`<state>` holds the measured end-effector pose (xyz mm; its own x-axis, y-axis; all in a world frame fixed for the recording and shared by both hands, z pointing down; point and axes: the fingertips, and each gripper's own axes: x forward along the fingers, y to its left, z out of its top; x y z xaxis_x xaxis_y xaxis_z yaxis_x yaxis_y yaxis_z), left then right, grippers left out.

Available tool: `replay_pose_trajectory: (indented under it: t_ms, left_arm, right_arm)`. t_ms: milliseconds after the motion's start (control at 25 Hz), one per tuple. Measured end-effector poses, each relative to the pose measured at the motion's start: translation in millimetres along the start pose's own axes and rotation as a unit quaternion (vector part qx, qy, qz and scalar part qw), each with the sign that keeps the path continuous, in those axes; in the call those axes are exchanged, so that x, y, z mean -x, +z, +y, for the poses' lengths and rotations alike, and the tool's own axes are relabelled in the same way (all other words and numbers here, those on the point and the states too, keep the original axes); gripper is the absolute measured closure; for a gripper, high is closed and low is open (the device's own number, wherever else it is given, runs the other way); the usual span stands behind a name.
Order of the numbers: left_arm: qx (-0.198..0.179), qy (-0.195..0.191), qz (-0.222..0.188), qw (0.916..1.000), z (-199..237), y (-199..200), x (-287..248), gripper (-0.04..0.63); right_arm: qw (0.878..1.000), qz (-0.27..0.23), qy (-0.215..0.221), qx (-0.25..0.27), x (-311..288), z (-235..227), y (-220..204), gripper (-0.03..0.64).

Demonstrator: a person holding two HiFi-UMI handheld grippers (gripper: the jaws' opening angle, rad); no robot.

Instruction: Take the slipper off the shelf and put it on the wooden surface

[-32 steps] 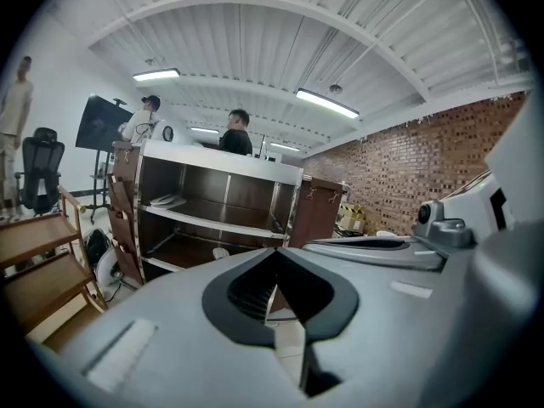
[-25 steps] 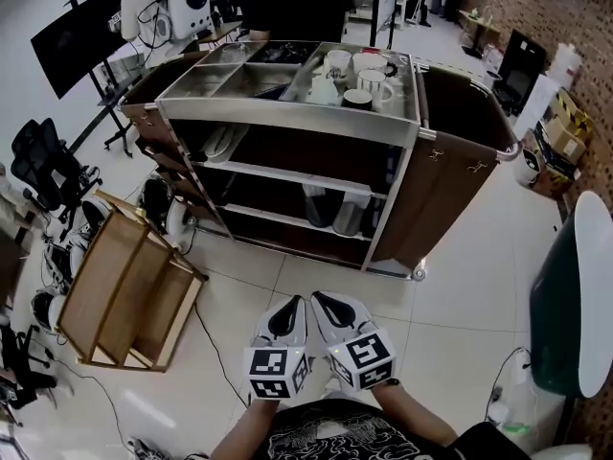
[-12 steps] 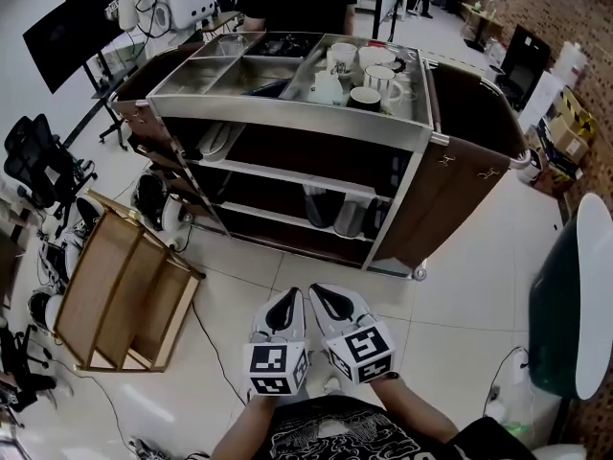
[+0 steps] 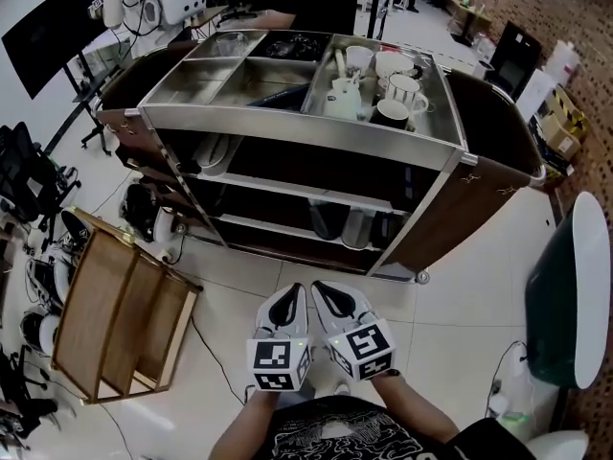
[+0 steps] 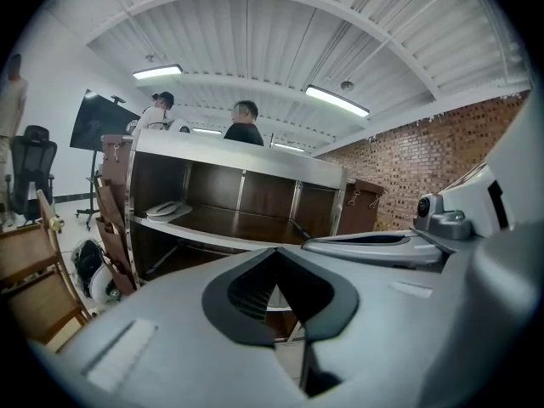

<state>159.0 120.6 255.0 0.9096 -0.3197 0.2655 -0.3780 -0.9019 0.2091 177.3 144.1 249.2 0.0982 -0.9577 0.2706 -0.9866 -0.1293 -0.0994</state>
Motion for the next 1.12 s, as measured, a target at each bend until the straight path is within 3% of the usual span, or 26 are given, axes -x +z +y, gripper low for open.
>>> replay_pose_trajectory:
  t_ms: [640,1120]
  left_arm:
    - [-0.009,-0.059,0.002,0.9982,80,8,-77,0.589]
    - [-0.006,-0.059,0.015,0.9981,115,-46,-160,0.589]
  right_arm:
    - [0.998,0.02,-0.06,0.005,-104,-48,-11,0.617]
    - [0.994,0.043,-0.1,0.015,-186,-136,-100,0.599]
